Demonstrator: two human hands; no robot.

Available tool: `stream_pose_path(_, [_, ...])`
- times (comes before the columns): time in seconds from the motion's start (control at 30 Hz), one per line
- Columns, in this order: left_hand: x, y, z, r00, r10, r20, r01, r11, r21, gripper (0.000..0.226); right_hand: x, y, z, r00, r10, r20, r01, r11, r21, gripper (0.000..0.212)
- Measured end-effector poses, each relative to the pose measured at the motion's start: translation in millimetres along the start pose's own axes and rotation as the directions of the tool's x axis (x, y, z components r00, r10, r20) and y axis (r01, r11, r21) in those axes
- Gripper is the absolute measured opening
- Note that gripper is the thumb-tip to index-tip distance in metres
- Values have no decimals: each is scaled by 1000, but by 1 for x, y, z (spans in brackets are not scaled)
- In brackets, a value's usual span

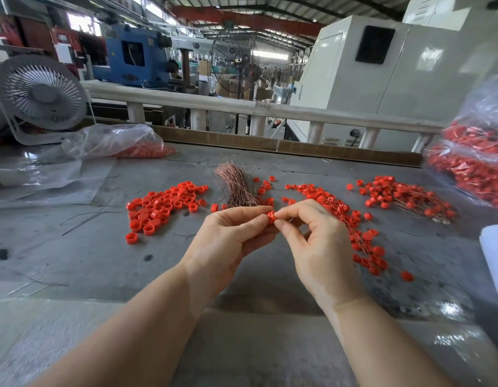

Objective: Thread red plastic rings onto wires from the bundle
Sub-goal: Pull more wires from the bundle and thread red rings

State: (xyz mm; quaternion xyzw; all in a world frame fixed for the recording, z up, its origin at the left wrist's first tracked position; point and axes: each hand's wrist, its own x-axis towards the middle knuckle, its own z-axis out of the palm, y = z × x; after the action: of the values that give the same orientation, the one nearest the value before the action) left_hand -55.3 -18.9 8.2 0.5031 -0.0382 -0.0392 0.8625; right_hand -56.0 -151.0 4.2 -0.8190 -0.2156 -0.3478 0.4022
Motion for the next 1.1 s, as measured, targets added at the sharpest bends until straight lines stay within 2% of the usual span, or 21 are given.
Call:
stream_pose_path(0.37, [-1, 3, 0, 998, -66, 8, 67, 997, -46, 20, -1, 1, 0, 1000, 5, -7, -5, 999, -49, 6])
stream_pose_path(0.53, [0, 2, 0, 997, -72, 15, 72, 997, -38, 15, -1, 0, 0, 1000, -17, -8, 17, 998, -61, 7])
stream_pose_path(0.63, [0, 1, -1, 998, -62, 3, 62, 998, -18, 23, -1, 0, 0, 1000, -23, 2, 23, 998, -65, 7])
stream_pose_path(0.8, [0, 1, -2, 997, -66, -24, 66, 998, -16, 11, -1, -1, 0, 1000, -19, 23, 21, 997, -80, 6])
stream_pose_path(1.1, [-2, 2, 0, 997, -73, -12, 73, 997, -19, 15, -1, -1, -1, 1000, -11, 8, 12, 998, -62, 7])
